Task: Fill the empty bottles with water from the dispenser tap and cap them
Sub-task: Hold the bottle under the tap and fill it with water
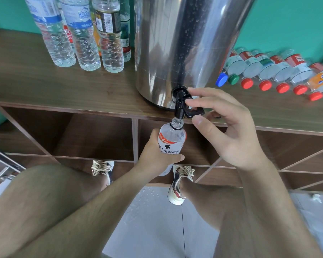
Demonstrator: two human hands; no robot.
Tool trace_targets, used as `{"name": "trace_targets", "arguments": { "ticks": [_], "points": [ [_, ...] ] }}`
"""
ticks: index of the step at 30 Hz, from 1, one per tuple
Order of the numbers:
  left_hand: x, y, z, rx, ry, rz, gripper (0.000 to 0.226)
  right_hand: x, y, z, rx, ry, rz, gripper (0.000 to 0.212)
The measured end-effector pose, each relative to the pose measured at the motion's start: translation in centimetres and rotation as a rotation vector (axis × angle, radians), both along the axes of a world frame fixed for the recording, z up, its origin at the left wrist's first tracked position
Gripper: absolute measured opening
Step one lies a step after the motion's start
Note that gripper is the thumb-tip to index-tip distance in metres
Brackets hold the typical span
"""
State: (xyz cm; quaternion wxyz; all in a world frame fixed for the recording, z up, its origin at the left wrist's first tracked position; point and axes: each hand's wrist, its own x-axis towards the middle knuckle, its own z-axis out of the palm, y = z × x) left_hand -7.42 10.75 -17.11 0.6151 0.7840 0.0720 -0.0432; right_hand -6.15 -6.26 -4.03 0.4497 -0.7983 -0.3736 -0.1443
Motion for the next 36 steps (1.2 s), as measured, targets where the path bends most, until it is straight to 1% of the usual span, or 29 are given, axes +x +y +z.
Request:
{"name": "trace_targets", "arguments": {
  "ticks": [36],
  "points": [
    [-0.24, 0.10, 0.06, -0.044, -0.020, -0.003, 0.082, 0.06, 0.05, -0.16, 0.013, 0.002, -0.011, 0.024]
  ]
}}
